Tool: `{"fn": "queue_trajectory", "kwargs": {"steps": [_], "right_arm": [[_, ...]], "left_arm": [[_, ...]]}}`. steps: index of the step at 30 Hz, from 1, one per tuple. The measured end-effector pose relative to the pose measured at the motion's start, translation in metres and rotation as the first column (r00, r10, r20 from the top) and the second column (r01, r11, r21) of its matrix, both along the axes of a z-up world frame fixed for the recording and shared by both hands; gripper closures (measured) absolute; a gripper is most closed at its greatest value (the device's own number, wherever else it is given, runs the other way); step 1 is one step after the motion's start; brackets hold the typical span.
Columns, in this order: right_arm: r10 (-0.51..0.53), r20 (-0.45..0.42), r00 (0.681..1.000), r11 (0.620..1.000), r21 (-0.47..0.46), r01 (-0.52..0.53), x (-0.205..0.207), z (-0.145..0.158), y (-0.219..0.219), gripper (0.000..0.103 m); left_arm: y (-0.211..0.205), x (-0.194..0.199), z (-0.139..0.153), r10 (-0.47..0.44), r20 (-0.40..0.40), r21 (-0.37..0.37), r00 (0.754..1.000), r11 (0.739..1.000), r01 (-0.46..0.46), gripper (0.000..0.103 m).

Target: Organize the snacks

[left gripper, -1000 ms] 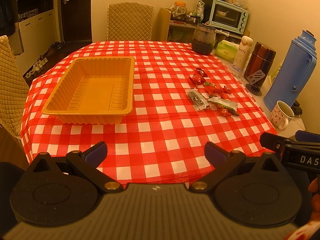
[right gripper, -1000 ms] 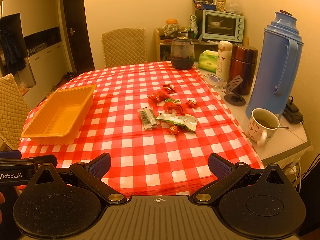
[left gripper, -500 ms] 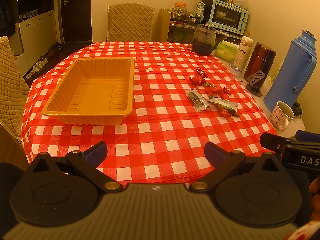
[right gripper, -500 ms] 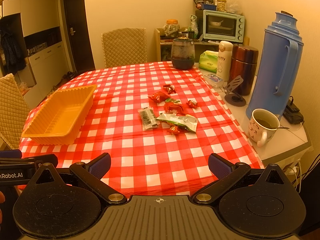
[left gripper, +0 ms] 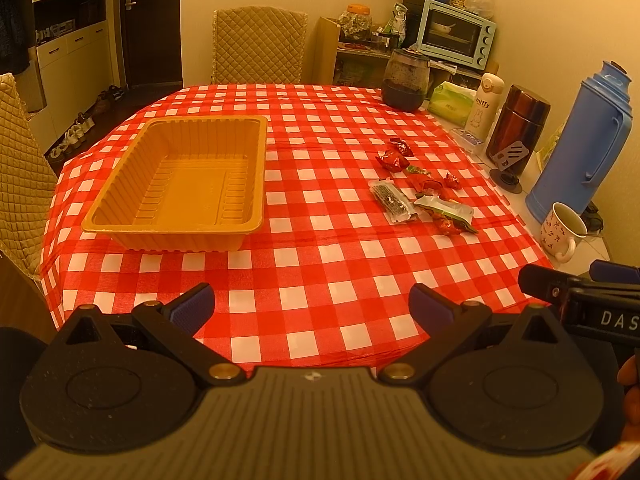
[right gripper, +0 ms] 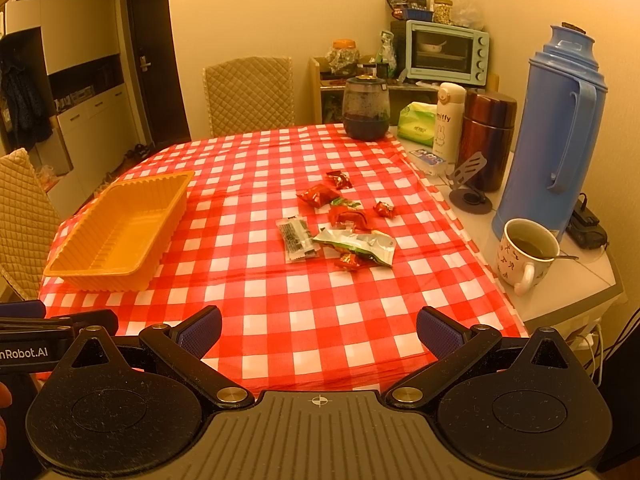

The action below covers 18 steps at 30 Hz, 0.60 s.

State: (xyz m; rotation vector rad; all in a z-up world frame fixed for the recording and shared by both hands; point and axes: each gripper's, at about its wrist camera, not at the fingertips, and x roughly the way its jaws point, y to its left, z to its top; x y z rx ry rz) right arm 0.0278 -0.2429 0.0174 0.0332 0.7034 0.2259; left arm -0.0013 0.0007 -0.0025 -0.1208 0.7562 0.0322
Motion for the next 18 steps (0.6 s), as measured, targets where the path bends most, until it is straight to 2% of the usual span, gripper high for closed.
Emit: {"fn": "queue_trajectory", "kwargs": {"steps": [18], "right_arm": [[0.001, 0.003, 1.0, 1.0, 0.0, -0.001, -0.0002, 0.0007, -0.0013, 0.0]], "left_arm": [[-0.0002, -0.0002, 0.0002, 0.001, 0.001, 0.0, 1.0, 1.0, -0.001, 0.0]]}}
